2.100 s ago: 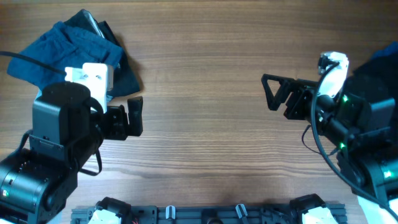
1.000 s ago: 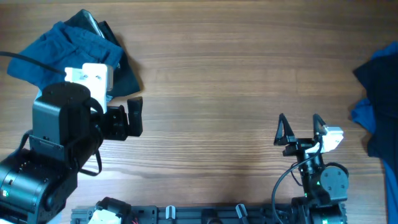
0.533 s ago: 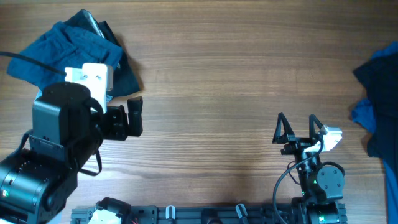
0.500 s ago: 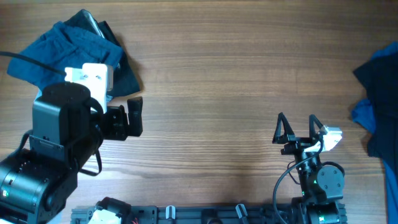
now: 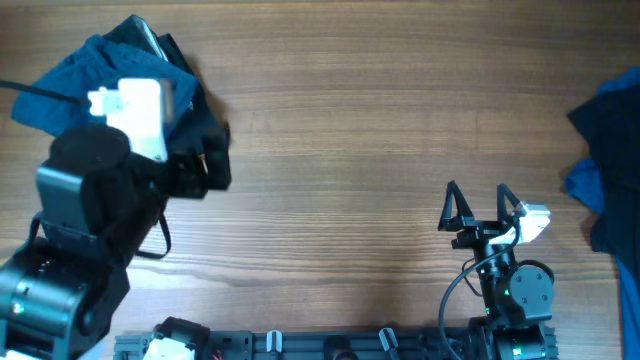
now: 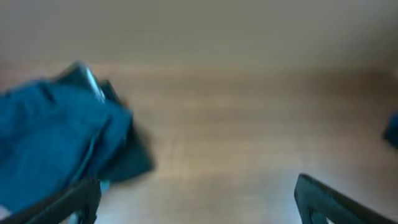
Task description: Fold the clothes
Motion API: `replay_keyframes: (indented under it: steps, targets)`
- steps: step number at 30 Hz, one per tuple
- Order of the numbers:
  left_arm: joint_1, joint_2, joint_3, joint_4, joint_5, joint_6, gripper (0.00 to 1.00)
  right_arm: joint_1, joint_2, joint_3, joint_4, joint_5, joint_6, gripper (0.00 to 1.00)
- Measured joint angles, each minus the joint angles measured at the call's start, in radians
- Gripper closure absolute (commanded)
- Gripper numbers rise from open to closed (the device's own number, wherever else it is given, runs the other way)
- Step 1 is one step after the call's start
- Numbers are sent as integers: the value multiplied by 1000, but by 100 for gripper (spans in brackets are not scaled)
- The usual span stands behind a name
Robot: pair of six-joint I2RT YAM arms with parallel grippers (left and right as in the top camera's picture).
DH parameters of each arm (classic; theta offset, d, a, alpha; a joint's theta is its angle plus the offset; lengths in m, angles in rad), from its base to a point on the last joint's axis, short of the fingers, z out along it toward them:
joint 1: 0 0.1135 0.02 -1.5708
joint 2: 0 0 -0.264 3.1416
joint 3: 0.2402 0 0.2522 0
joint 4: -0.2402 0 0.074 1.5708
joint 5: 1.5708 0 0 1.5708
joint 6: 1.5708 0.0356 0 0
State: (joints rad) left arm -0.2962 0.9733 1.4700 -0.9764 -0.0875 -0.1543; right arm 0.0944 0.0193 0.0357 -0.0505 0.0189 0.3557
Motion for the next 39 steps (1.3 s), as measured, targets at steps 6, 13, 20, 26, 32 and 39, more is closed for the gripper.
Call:
replay_keyframes:
  steps: [6, 13, 20, 26, 32, 39]
  targets:
    - [87, -178, -370, 391, 72, 0, 0, 0, 0, 0, 0, 0, 4, 0]
    - [190, -551, -826, 611, 157, 0, 0, 0, 0, 0, 0, -1, 7, 0]
    - [214, -850, -1083, 668, 185, 0, 1, 0, 0, 0, 0, -2, 7, 0]
    - [214, -956, -1243, 763, 191, 0, 0, 0, 0, 0, 0, -4, 7, 0]
    - [214, -960, -1382, 844, 191, 0, 0, 0, 0, 0, 0, -3, 7, 0]
    - [214, -960, -1454, 907, 191, 0, 0, 0, 0, 0, 0, -3, 7, 0]
